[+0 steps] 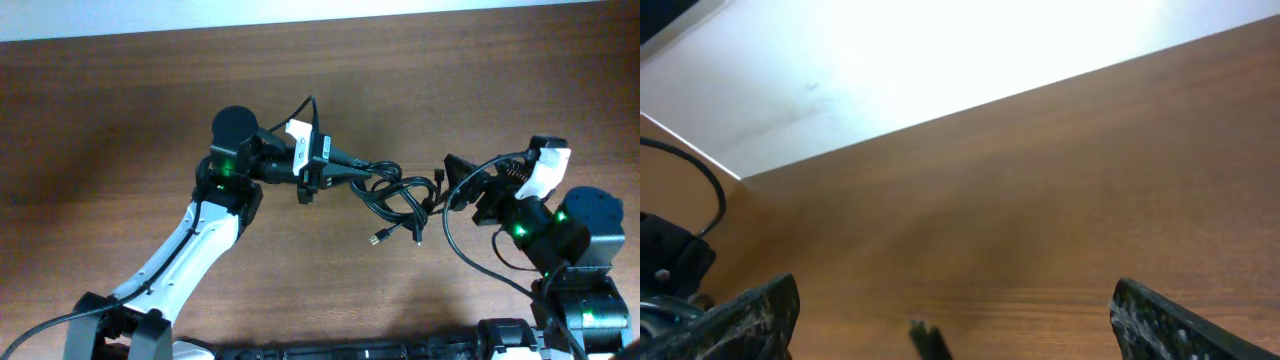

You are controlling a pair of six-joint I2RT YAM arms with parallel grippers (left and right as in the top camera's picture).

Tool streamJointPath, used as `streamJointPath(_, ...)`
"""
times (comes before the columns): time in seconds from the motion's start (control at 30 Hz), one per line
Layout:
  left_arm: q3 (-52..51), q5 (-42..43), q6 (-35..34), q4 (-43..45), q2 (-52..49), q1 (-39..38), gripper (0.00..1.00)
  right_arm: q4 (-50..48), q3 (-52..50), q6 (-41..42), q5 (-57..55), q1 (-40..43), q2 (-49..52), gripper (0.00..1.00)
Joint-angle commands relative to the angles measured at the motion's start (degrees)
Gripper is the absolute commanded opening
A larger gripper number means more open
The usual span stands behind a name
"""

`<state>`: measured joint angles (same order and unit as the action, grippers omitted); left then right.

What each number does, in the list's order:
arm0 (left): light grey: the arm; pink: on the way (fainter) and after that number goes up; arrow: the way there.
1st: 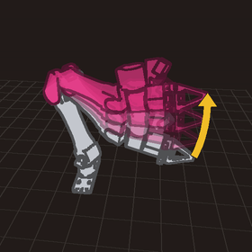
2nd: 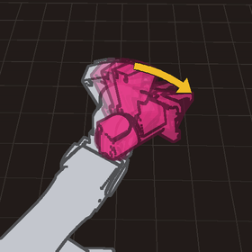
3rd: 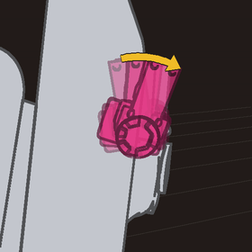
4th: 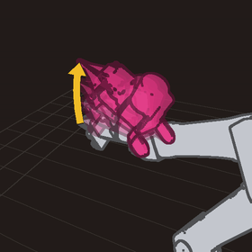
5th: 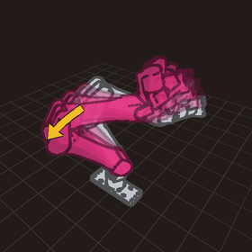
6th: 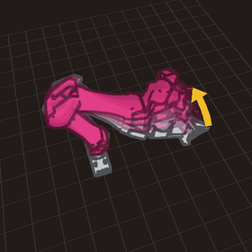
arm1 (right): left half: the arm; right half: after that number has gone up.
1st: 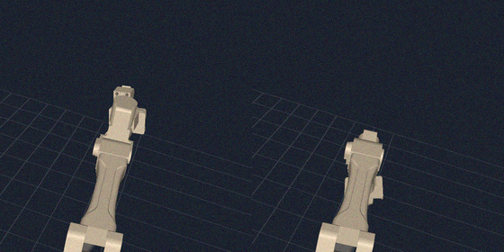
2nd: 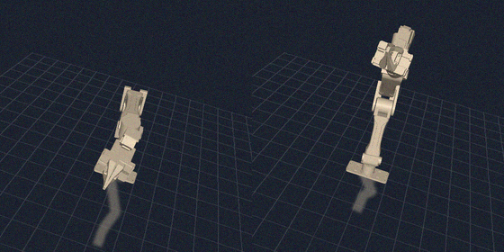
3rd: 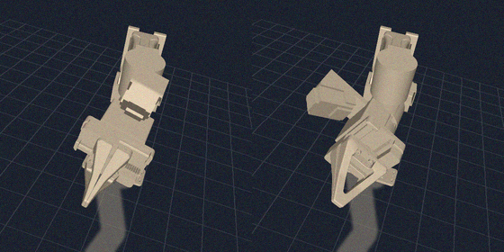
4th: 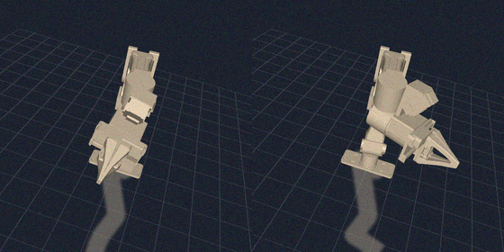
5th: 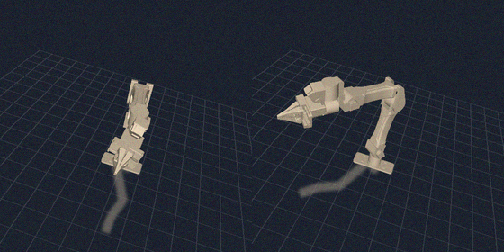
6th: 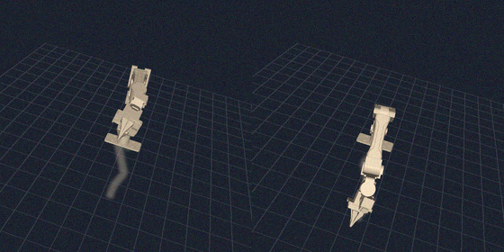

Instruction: Untangle cables

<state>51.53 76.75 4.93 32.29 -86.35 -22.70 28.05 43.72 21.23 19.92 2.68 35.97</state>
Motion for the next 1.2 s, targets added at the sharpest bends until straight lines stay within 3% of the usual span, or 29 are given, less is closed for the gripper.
streamJointPath(0.0,0.4,1.1,-0.1,0.2,1.5,0.4,0.00,-0.4,1.6,0.5,-0.9,0.3,-1.1,1.00)
streamJointPath(0.13,0.4,-2.1,-0.2,0.2,1.5,0.4,0.00,-0.3,1.6,-0.4,0.9,0.3,-1.1,0.99)
streamJointPath(0.3,0.4,-3.7,-0.2,0.7,1.5,0.4,0.00,0.0,1.6,-12.7,8.7,0.3,-1.1,0.99)
streamJointPath(0.5,0.4,-3.7,-4.3,4.8,1.5,0.4,0.00,1.8,1.6,-15.5,9.6,0.3,-1.0,0.99)
streamJointPath(0.63,0.4,-3.7,-4.3,5.2,1.6,0.4,0.00,2.1,1.6,-21.6,15.3,0.3,-1.0,0.99)
streamJointPath(1.17,0.4,-3.5,-9.0,9.9,1.6,0.4,0.00,3.0,1.6,-25.3,18.9,0.3,-0.9,0.99)
